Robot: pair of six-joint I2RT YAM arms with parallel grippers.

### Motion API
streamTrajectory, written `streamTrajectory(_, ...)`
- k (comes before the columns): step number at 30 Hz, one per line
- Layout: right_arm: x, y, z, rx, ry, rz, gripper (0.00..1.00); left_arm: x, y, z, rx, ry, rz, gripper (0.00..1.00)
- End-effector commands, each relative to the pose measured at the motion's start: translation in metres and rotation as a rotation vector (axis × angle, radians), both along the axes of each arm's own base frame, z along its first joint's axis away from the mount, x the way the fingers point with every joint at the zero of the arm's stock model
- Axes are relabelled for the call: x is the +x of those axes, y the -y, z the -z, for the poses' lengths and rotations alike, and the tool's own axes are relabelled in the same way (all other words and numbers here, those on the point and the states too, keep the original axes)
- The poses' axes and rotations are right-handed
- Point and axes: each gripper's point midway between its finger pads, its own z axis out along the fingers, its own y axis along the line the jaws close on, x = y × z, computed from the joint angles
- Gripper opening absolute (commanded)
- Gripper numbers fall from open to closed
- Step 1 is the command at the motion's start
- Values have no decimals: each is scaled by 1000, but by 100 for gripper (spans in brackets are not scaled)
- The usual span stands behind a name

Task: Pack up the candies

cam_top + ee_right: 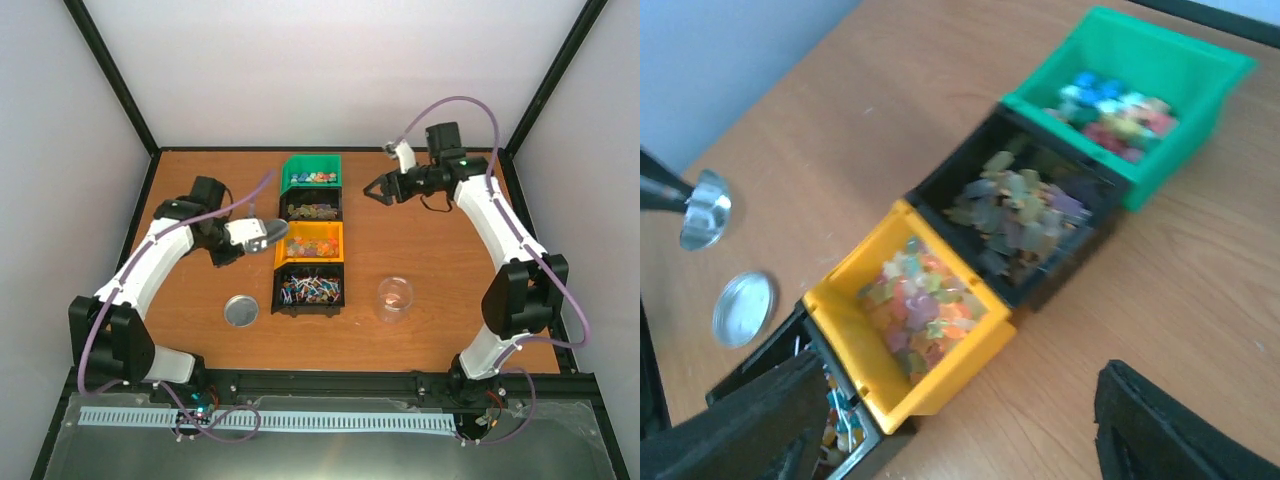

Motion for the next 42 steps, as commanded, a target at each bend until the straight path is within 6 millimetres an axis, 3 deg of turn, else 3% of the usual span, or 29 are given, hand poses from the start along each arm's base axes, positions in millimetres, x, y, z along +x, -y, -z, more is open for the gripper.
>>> streamTrajectory(1, -40, -50, -35, 19, 167, -248, 70, -38, 38, -16, 13, -56, 241, 1)
streamTrajectory(7, -81, -113, -36, 1, 309, -468, 57, -58, 77, -20, -9, -102, 363, 1)
streamTrajectory(13, -118, -148, -16, 5, 281, -594, 50, -64, 94, -28, -42, -112, 386, 1)
streamTrajectory(18, -136, -156, 7, -25, 266, -649, 50, -65, 95, -32, -42, -107, 386, 1)
streamTrajectory(33, -137, -158, 37, -114, 249, -687, 36, -71, 103, -48, -91, -163, 380, 5)
streamTrajectory(35, -138, -157, 37, -119, 250, -694, 29, -70, 104, -49, -94, -166, 382, 5)
streamTrajectory(39, -140, -157, 35, -121, 249, -711, 4, -65, 106, -55, -100, -146, 368, 5)
streamTrajectory(42, -141, -154, 31, -119, 243, -711, 3, -60, 110, -64, -126, -151, 329, 12)
